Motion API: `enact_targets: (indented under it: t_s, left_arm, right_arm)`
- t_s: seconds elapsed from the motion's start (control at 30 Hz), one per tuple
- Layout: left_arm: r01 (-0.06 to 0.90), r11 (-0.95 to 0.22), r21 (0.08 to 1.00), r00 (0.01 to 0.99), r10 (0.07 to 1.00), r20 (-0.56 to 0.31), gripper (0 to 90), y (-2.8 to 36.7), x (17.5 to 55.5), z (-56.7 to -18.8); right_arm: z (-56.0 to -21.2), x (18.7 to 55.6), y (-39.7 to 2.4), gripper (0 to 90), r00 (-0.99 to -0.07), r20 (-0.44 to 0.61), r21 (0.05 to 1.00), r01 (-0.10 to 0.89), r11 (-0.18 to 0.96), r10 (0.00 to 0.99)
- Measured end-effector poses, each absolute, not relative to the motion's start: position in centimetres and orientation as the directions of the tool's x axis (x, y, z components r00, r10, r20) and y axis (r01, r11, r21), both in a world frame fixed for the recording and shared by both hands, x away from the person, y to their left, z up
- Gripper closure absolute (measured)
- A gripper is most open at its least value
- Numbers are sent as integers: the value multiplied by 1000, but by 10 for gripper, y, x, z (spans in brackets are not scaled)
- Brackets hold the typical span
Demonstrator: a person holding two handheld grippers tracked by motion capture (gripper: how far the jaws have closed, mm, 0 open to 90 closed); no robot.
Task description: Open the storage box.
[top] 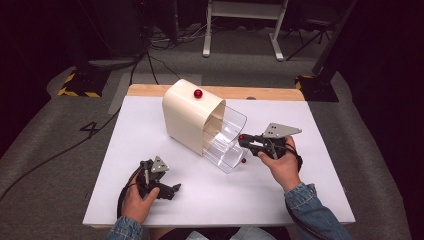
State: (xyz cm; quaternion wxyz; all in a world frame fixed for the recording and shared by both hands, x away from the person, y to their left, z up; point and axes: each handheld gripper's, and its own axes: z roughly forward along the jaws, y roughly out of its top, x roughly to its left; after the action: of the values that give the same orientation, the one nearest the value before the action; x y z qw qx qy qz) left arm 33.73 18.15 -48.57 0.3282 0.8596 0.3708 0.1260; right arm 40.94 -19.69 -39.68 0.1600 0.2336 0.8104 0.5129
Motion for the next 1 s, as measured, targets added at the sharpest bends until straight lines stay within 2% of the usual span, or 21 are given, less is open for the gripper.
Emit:
enact_targets:
  t_s: [0.07,0.17,0.5,1.0]
  left_arm:
    - [554,-510,658,693,720,-27,1,181,337,-486]
    - [555,-509,658,693,720,-27,1,182,337,-486]
    - [554,-509,658,693,720,-26,1,182,337,-486]
    - [554,-509,659,693,720,-27,2,182,337,-486]
  right_arm:
    - [-397,409,-197,641,-833,-25,905,216,366,553]
    - [-400,409,-200,600,-832,-21,901,224,370,555]
    - [-399,401,-224,590,-816,-12,904,237,355,578]
    - [-416,381,-303,518,-736,5,865,342,366,677]
